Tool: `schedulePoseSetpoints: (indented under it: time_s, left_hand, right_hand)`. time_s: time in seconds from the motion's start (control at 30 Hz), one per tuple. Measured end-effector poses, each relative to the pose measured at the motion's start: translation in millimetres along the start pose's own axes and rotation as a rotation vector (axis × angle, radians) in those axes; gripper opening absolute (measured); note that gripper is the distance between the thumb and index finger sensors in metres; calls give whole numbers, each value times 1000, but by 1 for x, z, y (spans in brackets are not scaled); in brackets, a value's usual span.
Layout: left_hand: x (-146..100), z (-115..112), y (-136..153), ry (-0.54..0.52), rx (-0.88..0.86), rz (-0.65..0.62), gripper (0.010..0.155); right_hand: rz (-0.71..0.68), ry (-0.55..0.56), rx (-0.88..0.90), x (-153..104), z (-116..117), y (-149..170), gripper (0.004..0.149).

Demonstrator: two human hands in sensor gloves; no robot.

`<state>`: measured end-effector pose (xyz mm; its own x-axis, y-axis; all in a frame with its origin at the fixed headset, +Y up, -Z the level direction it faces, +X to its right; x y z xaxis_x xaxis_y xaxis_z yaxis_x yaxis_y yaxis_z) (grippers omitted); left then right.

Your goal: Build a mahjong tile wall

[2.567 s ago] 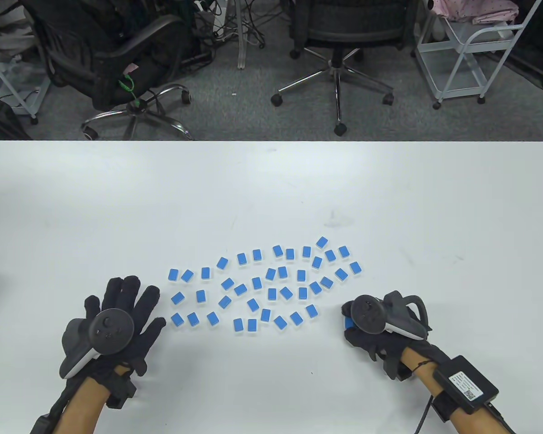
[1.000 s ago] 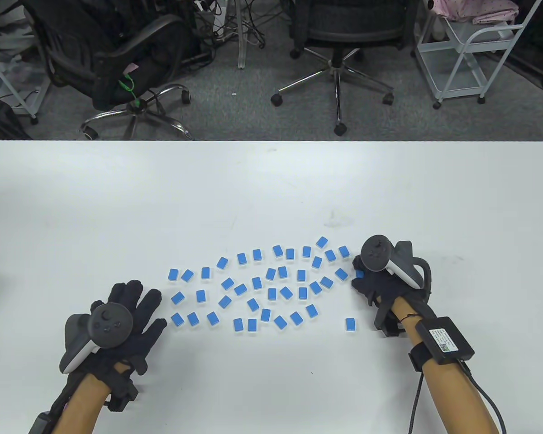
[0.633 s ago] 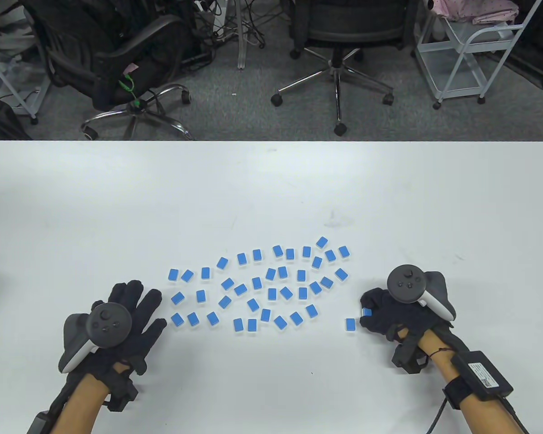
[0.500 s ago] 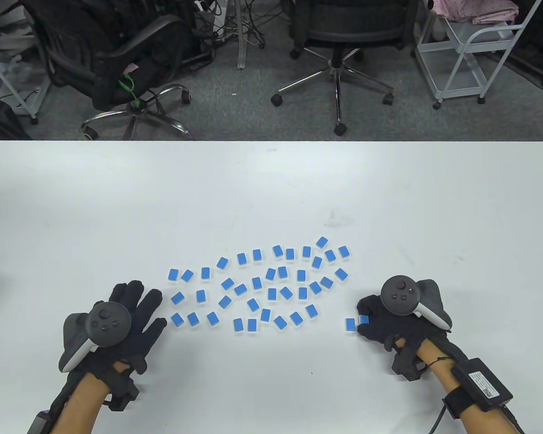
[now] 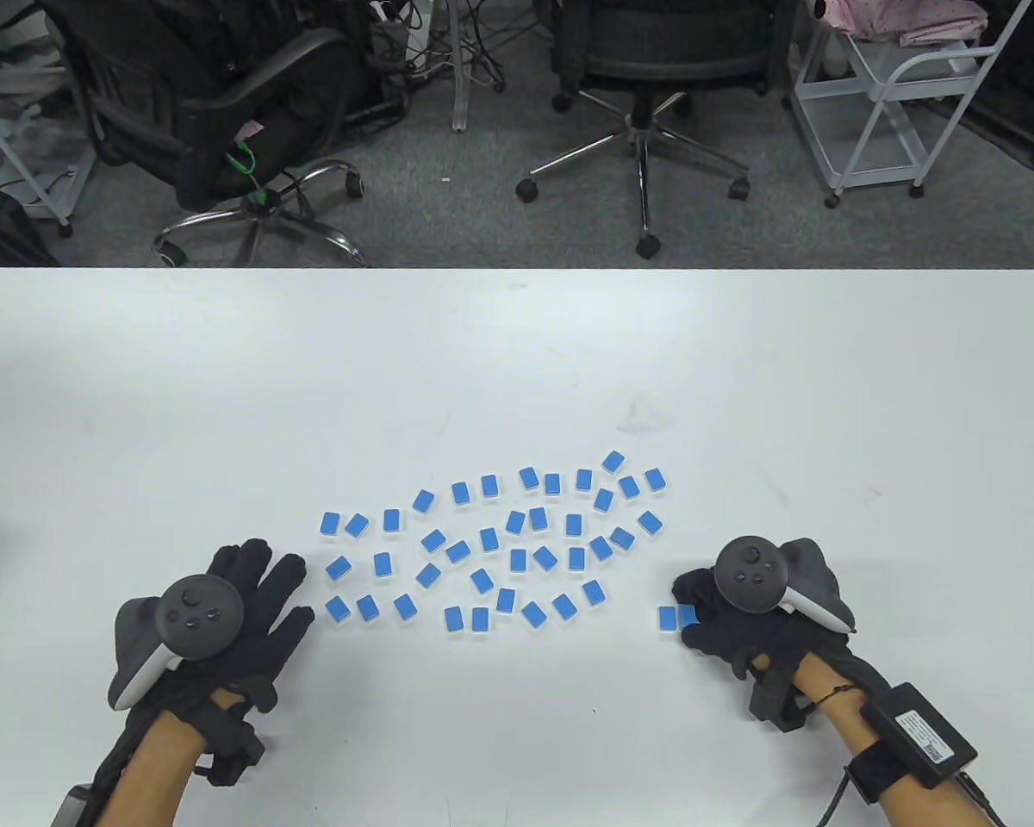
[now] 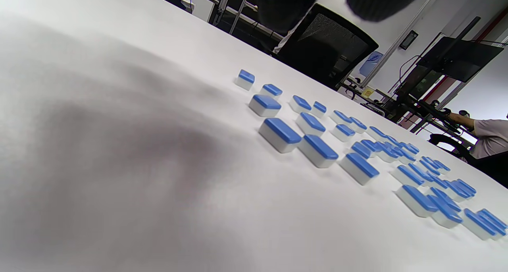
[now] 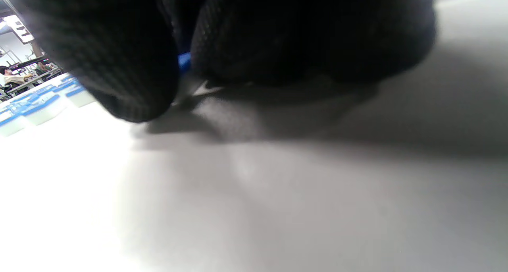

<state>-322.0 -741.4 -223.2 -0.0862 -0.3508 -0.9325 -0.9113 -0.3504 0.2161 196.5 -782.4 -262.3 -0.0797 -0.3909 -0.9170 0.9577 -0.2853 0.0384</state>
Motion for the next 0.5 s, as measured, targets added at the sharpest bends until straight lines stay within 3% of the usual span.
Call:
schedulePoseSetpoints:
  time_s: [0.5]
  left_hand:
    - [-1,1,1,5,-8,0,69]
  right_hand:
    - [-6,0,-19,-1,2,-3,65]
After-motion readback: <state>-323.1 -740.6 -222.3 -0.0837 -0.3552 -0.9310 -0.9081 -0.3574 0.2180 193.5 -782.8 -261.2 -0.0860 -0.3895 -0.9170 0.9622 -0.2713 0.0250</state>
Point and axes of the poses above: the tracker on the back of each hand, its own y axis roughly to the little-finger side, its own x axis roughly from the wrist to the fingertips, z = x × y, the point moved 4 cm from there along x, roughly from the wrist to the fingertips, and after that the axes turned 15 degrees about z, right-handed, at the moved point
